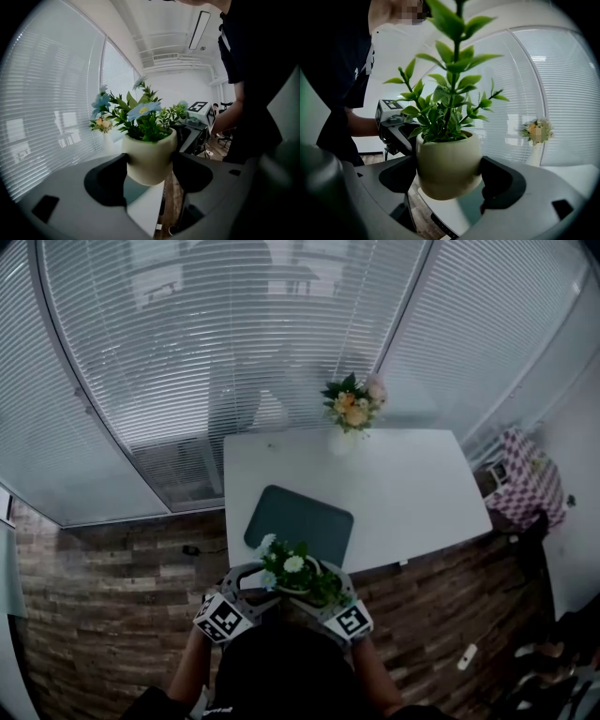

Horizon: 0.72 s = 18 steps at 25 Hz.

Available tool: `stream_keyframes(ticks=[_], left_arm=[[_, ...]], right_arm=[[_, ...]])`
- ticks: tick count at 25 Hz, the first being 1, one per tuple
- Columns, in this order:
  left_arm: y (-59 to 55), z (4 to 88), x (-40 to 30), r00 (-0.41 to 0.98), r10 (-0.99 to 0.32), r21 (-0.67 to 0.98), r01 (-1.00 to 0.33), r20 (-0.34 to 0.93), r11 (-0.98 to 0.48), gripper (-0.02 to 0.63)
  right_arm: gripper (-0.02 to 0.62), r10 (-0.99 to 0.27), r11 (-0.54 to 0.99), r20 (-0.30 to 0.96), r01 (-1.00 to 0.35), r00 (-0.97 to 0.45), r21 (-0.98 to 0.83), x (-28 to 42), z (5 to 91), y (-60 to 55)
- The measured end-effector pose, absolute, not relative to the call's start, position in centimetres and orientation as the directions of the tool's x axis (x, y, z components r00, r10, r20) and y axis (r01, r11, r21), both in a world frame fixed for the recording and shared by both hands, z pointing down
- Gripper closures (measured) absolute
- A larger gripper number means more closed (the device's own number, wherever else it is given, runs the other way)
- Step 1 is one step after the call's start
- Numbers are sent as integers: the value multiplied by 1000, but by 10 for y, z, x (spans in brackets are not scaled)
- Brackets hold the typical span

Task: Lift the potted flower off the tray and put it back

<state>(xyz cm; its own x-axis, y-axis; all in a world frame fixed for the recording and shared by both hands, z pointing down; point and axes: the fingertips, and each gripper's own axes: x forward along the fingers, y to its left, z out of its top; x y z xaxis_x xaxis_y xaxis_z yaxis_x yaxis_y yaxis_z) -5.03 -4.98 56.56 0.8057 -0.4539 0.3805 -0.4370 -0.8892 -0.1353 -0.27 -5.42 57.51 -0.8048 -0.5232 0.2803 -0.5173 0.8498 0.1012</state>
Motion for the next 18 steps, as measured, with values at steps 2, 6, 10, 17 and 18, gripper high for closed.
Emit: stream_keyframes(ticks=[2, 6, 10, 17, 18], left_arm=[[-56, 567, -48, 805, -451, -134, -435, 385, -891, 314], [-67, 583, -43, 797, -454, -124, -443, 399, -888, 314], [-83, 589, -39, 795, -449, -123, -439, 409, -890, 314], [-107, 607, -29, 810, -417, -83, -422, 412, -903, 314], [-108, 610, -28, 808, -413, -81, -420, 419, -904, 314]], right_arm=[[190, -524, 849, 282, -520, -803, 94, 0, 577, -60], [190, -523, 848, 315, -520, -792, 101, 6, 585, -75], [190, -525, 846, 323, -525, -788, 95, 9, 592, -89], [190, -544, 826, 347, -560, -764, 63, 20, 613, -110], [190, -544, 825, 354, -562, -761, 60, 21, 617, -111]])
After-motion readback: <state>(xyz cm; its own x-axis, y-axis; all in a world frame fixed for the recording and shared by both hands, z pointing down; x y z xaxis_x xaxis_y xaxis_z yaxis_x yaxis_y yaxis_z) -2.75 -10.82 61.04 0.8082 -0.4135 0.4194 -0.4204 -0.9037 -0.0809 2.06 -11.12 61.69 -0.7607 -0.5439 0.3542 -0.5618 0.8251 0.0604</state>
